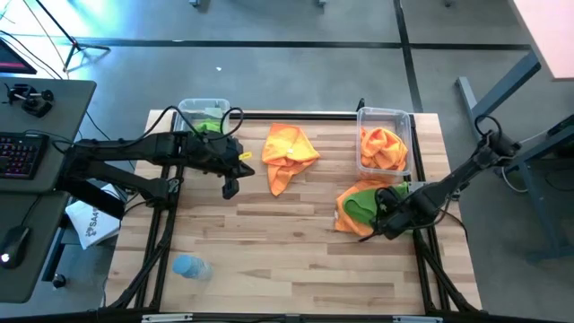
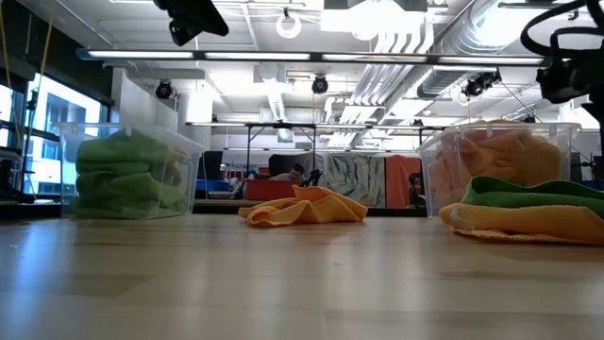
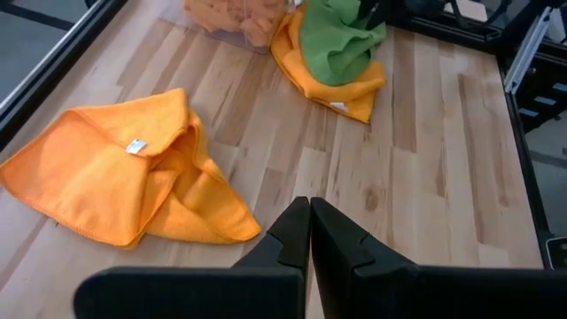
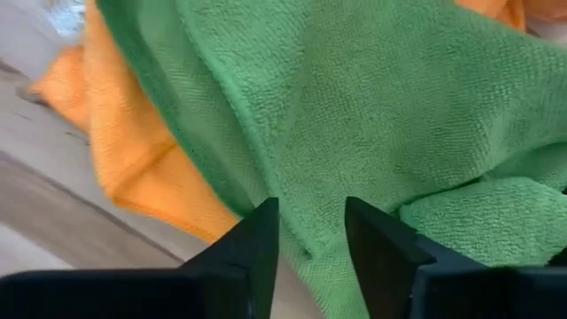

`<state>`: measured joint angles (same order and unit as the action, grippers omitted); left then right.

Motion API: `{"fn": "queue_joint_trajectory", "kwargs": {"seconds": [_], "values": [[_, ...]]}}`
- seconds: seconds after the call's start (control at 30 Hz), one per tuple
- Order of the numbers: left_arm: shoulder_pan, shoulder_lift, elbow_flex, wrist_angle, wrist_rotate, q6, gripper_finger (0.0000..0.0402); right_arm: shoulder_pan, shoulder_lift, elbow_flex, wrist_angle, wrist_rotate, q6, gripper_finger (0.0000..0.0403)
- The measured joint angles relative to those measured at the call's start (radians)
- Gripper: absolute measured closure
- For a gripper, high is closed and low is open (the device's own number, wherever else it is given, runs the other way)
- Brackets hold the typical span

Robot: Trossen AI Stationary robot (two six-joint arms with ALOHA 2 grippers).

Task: Sort microfiber towel by color & place in baskets
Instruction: Put the green microfiber towel into the left transparent bin

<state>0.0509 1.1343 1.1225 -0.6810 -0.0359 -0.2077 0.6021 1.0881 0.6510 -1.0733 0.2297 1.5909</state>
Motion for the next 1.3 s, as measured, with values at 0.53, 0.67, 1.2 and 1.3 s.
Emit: {"fn": "queue_joint_trajectory", "kwargs": {"seconds": [0.53, 0.67, 1.2, 1.3], "values": [[0.000, 0.072, 0.000, 0.002, 0.002, 0.000, 0.0401, -0.003, 0.206, 0.000, 0.002, -0.120, -0.052, 0.0248], [0.000, 0.072, 0.000, 0.002, 0.005, 0.001, 0.0401, -0.003, 0.241, 0.000, 0.035, -0.116, -0.075, 0.0267], [-0.001, 0.072, 0.000, 0.001, 0.059, 0.000, 0.0401, -0.003, 0.261, 0.000, 0.166, -0.077, -0.062, 0.0392], [-0.001, 0.072, 0.000, 0.000, 0.060, 0.000, 0.0401, -0.002, 0.260, 0.020, 0.152, -0.095, -0.055, 0.0395]]}}
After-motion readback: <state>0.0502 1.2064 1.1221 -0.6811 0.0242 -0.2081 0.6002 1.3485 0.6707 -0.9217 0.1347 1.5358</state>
